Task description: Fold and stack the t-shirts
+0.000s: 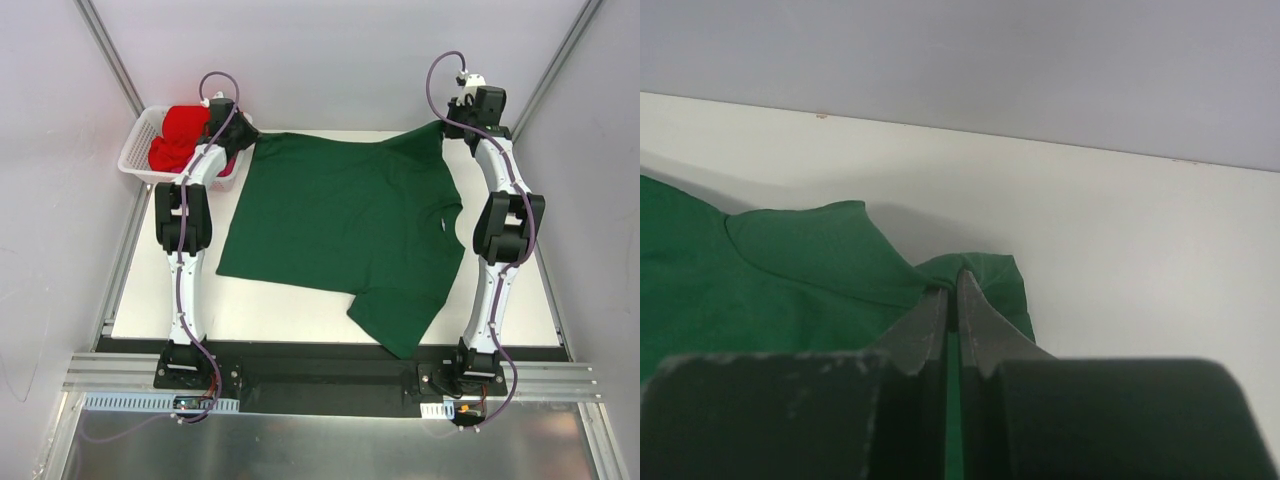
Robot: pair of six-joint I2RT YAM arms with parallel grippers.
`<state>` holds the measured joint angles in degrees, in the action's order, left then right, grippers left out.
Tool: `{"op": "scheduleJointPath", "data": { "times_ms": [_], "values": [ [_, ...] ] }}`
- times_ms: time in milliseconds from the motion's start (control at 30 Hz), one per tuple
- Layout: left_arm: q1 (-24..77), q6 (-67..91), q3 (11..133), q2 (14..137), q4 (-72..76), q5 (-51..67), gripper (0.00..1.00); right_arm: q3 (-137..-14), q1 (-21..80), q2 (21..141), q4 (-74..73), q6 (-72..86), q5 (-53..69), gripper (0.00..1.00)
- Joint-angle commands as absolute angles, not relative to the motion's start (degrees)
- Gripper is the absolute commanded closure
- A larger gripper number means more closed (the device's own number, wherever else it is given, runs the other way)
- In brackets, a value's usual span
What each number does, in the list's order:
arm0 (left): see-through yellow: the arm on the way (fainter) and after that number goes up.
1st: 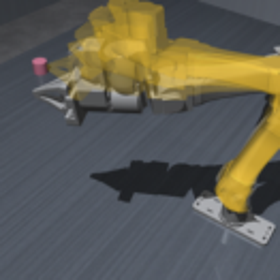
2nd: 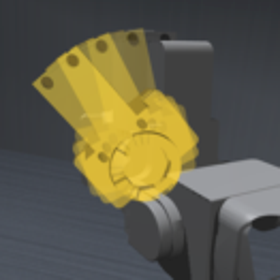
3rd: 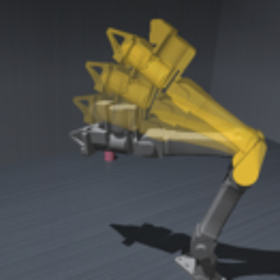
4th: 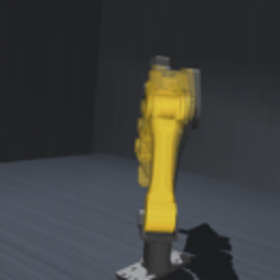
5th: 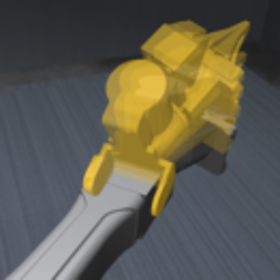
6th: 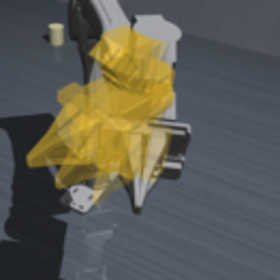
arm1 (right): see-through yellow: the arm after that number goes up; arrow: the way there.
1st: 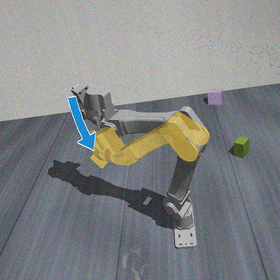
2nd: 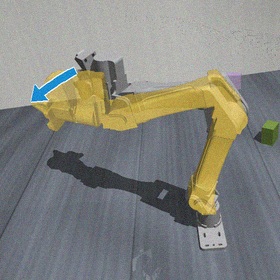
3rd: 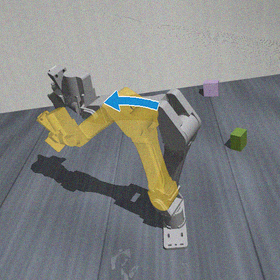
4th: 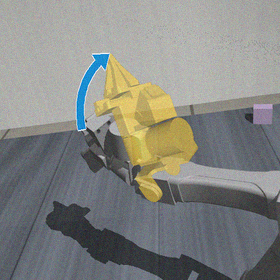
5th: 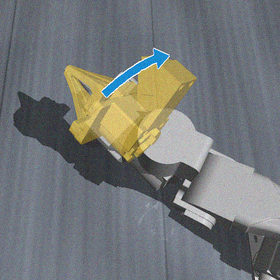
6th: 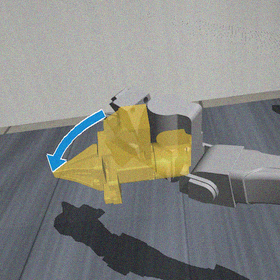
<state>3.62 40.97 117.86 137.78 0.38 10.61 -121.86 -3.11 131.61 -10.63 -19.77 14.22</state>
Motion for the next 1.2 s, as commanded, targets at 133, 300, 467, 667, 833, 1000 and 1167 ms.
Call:
{"op": "scheduleJointPath", "data": {
  "times_ms": [133,300,467,667,833,1000,1167],
  "values": [
    [2.90,39.73,123.21,136.49,1.05,8.79,1.00,-126.64,-3.08,130.51,-10.28,-19.17,12.75,0.99],
    [3.16,39.73,132.41,139.48,0.27,7.74,0.59,-136.65,-3.43,136.05,-9.93,-13.11,9.23,0.59],
    [4.74,34.29,140.71,137.49,-2.99,5.45,0.01,-142.04,-2.82,132.91,-18.79,-8.70,11.08,0.04],
    [7.90,28.65,130.64,121.69,-7.02,7.72,0.01,-120.93,-1.50,114.48,-31.72,-0.22,12.84,0.04],
    [14.05,27.95,104.72,105.60,-12.21,9.23,0.01,-95.22,-0.18,100.31,-37.96,8.79,13.46,0.04],
    [18.45,32.77,77.68,92.92,-14.50,9.15,0.03,-76.42,5.36,86.42,-41.74,11.75,7.55,0.04],
    [18.63,39.45,60.76,82.01,-17.23,5.63,0.04,-63.57,11.42,81.83,-39.03,20.29,6.96,0.04]
  ]
}}
